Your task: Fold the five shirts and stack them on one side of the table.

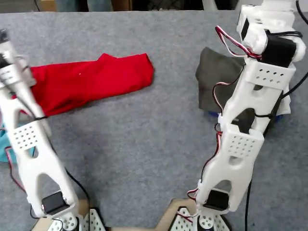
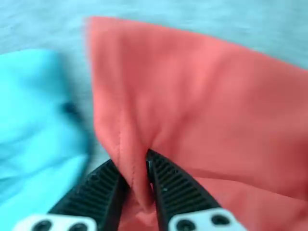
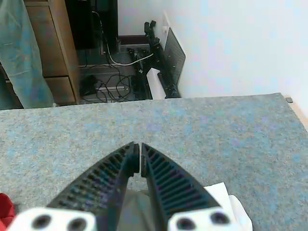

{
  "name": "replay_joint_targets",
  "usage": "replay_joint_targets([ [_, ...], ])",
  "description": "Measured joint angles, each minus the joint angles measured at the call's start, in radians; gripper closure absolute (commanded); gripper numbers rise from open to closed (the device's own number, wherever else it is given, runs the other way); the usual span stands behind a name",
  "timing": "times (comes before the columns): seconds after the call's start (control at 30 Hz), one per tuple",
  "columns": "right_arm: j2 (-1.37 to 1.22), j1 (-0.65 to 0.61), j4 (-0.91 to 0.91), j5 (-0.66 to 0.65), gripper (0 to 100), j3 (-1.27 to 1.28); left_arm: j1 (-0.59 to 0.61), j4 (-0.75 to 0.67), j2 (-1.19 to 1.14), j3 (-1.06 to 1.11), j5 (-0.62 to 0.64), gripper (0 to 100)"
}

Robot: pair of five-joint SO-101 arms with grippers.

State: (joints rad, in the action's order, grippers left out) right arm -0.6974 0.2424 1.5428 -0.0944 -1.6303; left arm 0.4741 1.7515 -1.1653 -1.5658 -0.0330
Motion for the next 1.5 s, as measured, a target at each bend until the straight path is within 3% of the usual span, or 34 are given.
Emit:
replay_joint_targets([
  [0.23,-0.002,0.0,-0.038,0.0,98.1,0.0,-0.308,-0.006,0.049,0.0,0.012,97],
  [0.37,-0.035,-0.002,-0.083,0.0,98.1,0.0,-0.462,-0.075,0.049,0.0,0.086,97],
  [0.73,-0.06,0.0,-0.106,0.0,98.1,0.0,-0.675,-0.48,0.048,0.1,0.226,97],
  [0.9,-0.066,0.0,-0.106,0.0,98.1,0.0,-0.721,-0.545,0.048,0.132,0.27,95],
  [1.03,-0.068,0.0,-0.106,0.0,98.1,0.0,-0.724,-0.548,0.048,0.147,0.275,78],
  [1.1,-0.068,0.0,-0.106,0.0,98.1,0.0,-0.724,-0.548,0.048,0.164,0.276,75],
  [1.23,-0.068,-0.002,-0.106,0.0,98.1,0.0,-0.724,-0.505,0.046,0.147,0.276,80],
  [1.4,-0.084,-0.037,-0.106,0.0,98.1,0.0,-0.655,-0.423,0.049,0.002,0.276,98],
  [1.5,-0.132,-0.086,-0.11,0.002,98.2,0.002,-0.555,-0.393,0.046,-0.005,0.278,97],
])
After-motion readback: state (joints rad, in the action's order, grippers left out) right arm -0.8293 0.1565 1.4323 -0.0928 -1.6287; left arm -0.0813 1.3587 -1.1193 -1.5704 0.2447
